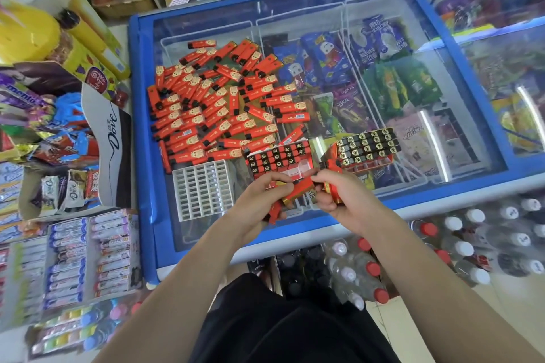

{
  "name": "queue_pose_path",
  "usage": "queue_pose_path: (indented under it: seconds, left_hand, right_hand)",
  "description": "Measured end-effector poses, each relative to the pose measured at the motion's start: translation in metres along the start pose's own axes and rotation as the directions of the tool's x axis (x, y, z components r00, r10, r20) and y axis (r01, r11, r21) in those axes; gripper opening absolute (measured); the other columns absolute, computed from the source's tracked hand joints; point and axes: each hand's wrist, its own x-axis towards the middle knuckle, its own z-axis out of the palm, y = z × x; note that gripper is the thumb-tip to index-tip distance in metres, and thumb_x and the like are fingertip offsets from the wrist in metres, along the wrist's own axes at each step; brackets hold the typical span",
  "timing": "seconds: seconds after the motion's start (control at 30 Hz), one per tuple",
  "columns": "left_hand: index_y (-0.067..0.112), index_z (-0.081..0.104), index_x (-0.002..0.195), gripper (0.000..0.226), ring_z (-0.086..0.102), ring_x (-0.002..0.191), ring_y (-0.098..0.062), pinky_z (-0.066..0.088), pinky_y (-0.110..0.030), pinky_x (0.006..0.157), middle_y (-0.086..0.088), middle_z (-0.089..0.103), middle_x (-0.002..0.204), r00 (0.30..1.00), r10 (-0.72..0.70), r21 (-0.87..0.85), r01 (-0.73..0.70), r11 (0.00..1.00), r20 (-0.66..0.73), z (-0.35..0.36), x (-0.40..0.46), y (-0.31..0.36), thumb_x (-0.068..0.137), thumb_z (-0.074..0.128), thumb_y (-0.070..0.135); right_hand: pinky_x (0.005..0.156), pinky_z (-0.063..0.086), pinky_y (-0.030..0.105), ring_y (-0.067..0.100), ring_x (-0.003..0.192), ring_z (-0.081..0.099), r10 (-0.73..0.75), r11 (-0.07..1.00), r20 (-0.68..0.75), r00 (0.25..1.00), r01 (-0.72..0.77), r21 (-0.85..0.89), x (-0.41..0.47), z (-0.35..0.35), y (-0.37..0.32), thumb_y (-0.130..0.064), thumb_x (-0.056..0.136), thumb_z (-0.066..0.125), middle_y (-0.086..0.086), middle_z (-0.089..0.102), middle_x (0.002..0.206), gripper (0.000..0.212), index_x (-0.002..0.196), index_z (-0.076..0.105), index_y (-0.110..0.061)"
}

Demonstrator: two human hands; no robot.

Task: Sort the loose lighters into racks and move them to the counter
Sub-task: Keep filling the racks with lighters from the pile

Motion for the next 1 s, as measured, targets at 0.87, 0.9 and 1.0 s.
queue_pose_path:
  seconds: [0.87, 0.9, 1.0]
  left_hand:
    - [0.012, 0.050, 0.106, 0.003, 0.069, 0.071, -0.020, 0.054, -0.039, 0.064, -0.016, 0.078, 0.096, 0.959, 0.042, 0.174, 0.008, 0.985, -0.280, -0.026, 0.015, -0.003, 0.103, 0.051, 0.011]
    - [0.012, 0.050, 0.103, 0.002, 0.070, 0.073, -0.022, 0.055, -0.042, 0.069, -0.017, 0.077, 0.095, 0.960, 0.046, 0.167, 0.001, 0.986, -0.277, -0.027, 0.016, -0.003, 0.103, 0.051, 0.010]
    - [0.009, 0.052, 0.108, 0.006, 0.074, 0.074, -0.022, 0.056, -0.046, 0.074, -0.015, 0.078, 0.089, 0.960, 0.037, 0.180, 0.014, 0.984, -0.279, -0.030, 0.017, -0.008, 0.102, 0.054, 0.012]
  right_hand:
    - [0.046, 0.039, 0.013, 0.013, 0.050, 0.045, -0.578, 0.681, -0.288, 0.764, 0.257, -0.685, 0.041, 0.015, 0.008, -0.016, 0.094, 0.069, -0.004, 0.053, 0.059, 0.022, 0.077, 0.054, -0.016]
    - [0.046, 0.039, 0.014, 0.011, 0.050, 0.045, -0.597, 0.669, -0.284, 0.750, 0.270, -0.693, 0.041, 0.016, 0.007, -0.015, 0.094, 0.068, -0.005, 0.055, 0.060, 0.019, 0.080, 0.056, -0.017]
    - [0.045, 0.042, 0.020, 0.013, 0.048, 0.048, -0.648, 0.606, -0.249, 0.720, 0.288, -0.742, 0.042, 0.017, 0.009, -0.018, 0.095, 0.068, -0.004, 0.060, 0.062, 0.007, 0.095, 0.063, -0.014]
